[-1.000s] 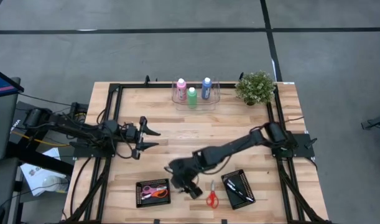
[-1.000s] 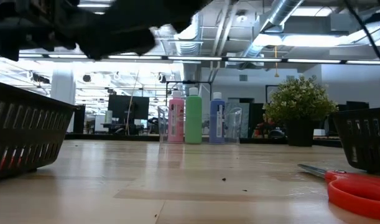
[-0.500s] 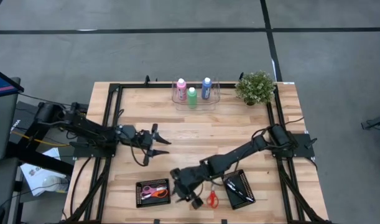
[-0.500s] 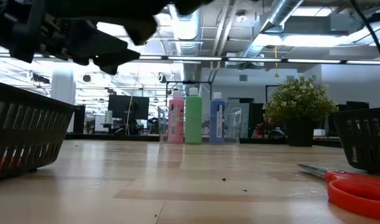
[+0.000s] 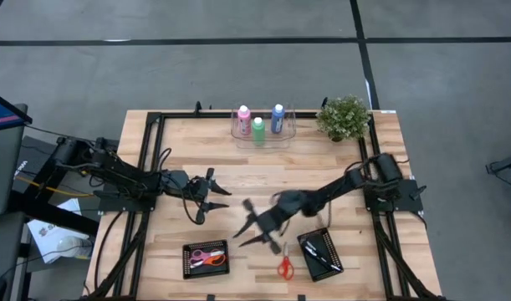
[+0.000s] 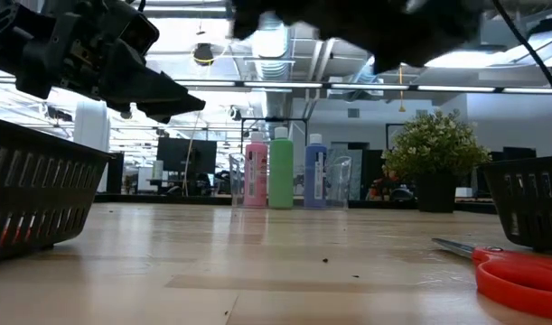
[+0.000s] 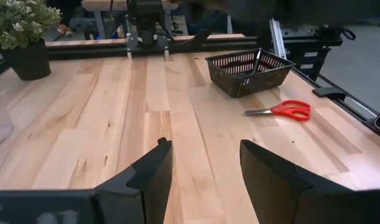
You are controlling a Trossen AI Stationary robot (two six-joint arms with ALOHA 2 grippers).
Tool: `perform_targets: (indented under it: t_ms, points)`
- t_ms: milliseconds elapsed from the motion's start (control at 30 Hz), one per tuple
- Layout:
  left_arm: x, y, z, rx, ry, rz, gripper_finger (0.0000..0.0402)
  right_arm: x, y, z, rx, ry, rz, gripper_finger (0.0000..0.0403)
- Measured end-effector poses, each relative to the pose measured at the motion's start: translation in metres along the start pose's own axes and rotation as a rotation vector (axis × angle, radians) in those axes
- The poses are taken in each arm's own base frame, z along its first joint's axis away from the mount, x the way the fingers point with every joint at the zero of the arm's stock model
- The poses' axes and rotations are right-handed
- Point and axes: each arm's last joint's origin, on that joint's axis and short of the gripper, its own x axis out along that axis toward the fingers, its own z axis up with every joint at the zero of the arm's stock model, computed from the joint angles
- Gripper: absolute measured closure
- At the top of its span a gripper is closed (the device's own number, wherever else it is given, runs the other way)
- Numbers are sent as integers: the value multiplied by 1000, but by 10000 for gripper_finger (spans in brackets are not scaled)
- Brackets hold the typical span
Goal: Pick & Place Paint Supplies
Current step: Put the red scissors into the left black bin
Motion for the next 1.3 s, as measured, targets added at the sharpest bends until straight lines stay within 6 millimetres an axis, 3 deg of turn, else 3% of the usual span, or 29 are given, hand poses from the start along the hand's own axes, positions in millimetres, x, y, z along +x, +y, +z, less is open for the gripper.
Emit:
perform_targets:
  t_ms: [100, 300, 500, 600, 767, 1000, 1300]
  points:
    - [0, 0, 0, -2, -2, 0, 225, -35, 4, 9, -9, -24, -60, 284]
    - [9, -4, 3, -21, 33, -13, 225, -101, 20, 14, 25, 96, -204, 284]
    - [50, -28, 19, 51, 138, -86, 225, -156, 48, 13, 22, 129, -392, 285]
    - [72, -43, 27, 120, 139, -131, 225, -174, 57, 10, 34, 142, -487, 285]
    - [112, -63, 36, 149, 149, -219, 225, -185, 68, 7, 42, 149, -519, 285]
    - [173, -78, 26, 141, 209, -278, 225, -184, 70, 4, 37, 164, -540, 285]
    - [219, -88, 19, 96, 238, -375, 225, -184, 68, 6, 29, 150, -549, 285]
